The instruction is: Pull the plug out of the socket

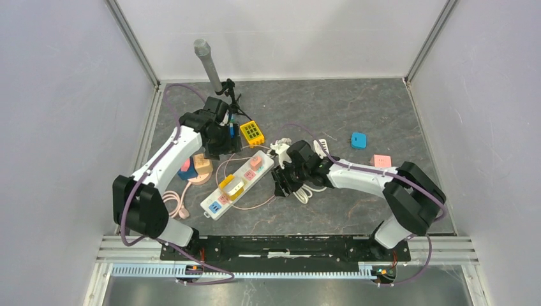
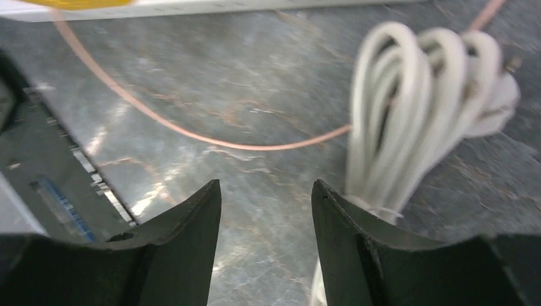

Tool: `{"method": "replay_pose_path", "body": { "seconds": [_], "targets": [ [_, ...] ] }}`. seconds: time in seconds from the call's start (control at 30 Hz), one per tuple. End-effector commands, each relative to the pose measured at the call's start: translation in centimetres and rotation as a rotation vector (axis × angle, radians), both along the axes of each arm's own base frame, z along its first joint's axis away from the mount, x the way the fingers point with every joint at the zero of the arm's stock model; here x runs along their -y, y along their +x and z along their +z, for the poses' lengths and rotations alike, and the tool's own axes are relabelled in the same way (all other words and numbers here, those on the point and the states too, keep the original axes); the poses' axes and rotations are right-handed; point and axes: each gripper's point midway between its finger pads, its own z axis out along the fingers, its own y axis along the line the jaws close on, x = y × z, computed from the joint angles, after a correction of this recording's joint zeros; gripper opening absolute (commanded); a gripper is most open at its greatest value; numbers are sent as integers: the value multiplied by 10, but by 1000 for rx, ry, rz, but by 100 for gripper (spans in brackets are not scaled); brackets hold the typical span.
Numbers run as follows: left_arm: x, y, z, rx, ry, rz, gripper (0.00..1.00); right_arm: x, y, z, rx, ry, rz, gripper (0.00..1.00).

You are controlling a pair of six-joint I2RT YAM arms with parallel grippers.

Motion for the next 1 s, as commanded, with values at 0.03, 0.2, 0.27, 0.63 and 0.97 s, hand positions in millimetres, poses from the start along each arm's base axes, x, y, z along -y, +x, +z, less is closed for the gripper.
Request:
{"method": "replay_pose_path", "body": {
  "seconds": [0.03,0.2,0.27,0.63,0.97],
  "targets": [
    [16,6,32,100,-127,-23,89,31,34,-19,24,-160,-164,59],
    [-3,6,33,113,-75,38,94,89,60,-26,32,-271,-392,57],
    [-9,7,33,112,-66,66,95,111,71,-25,29,-296,-484,57],
    [-19,-1,10,45,-52,110,91,-15,62,41,45,217,-164,63],
    [5,-24,-32,-120,-151,-21,86,-45,86,34,67,264,-216,68]
  ]
}}
